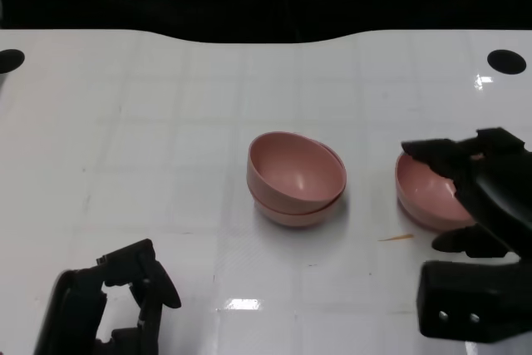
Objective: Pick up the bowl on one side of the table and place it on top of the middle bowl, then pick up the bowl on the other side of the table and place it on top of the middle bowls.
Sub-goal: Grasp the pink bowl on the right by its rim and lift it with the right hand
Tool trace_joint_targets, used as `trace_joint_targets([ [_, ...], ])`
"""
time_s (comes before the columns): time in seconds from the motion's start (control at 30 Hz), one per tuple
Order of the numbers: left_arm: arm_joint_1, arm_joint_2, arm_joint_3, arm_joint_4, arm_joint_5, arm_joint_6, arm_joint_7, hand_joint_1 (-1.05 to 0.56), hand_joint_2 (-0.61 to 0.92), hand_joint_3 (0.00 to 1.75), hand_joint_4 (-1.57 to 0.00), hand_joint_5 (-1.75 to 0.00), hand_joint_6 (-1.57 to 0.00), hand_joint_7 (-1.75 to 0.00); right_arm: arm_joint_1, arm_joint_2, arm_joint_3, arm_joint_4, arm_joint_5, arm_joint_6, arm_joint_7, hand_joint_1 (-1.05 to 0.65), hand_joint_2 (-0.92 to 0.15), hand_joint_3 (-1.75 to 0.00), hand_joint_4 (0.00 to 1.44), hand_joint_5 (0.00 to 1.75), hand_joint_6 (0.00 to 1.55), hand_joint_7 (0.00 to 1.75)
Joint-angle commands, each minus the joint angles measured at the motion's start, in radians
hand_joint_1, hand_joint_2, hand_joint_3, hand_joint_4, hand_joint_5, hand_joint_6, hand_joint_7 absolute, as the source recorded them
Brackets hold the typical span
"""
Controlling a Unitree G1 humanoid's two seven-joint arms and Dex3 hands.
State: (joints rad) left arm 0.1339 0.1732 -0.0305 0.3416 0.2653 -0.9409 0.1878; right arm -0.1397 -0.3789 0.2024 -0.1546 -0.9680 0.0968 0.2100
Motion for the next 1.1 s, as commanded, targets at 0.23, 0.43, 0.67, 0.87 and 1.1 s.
trace_joint_targets([
  [0.23,0.003,0.012,0.015,-0.002,-0.003,0.000,-0.012,0.04,0.31,1.54,-0.90,-1.75,-0.84,-1.53,-0.056,-0.024,0.050,0.085,-0.044,0.080,0.017,-0.53,-0.80,0.00,0.34,0.24,0.39,0.02],
  [0.43,0.001,0.014,0.015,0.002,-0.004,-0.003,-0.012,0.04,0.31,1.54,-0.90,-1.75,-0.84,-1.53,-0.065,-0.029,0.061,0.103,-0.040,0.085,0.014,-0.54,-0.81,0.00,0.37,0.20,0.39,0.01],
  [0.67,0.005,0.008,0.011,-0.003,-0.001,0.007,-0.016,0.05,0.31,1.55,-0.89,-1.75,-0.84,-1.53,-0.125,-0.025,0.100,0.225,-0.006,0.099,0.050,-0.50,-0.86,-0.01,0.35,0.13,0.32,0.00],
  [0.87,0.005,0.007,0.013,-0.004,0.003,0.003,-0.015,0.04,0.31,1.54,-0.89,-1.75,-0.84,-1.53,-0.157,-0.021,0.134,0.288,-0.002,0.111,0.040,-0.47,-0.87,-0.01,0.37,0.10,0.33,0.00],
  [1.1,0.002,0.008,0.016,0.001,0.013,-0.005,-0.009,0.04,0.32,1.53,-0.89,-1.75,-0.84,-1.53,-0.227,-0.014,0.175,0.452,0.028,0.046,-0.026,-0.38,-0.89,-0.01,0.47,0.11,0.43,0.04],
])
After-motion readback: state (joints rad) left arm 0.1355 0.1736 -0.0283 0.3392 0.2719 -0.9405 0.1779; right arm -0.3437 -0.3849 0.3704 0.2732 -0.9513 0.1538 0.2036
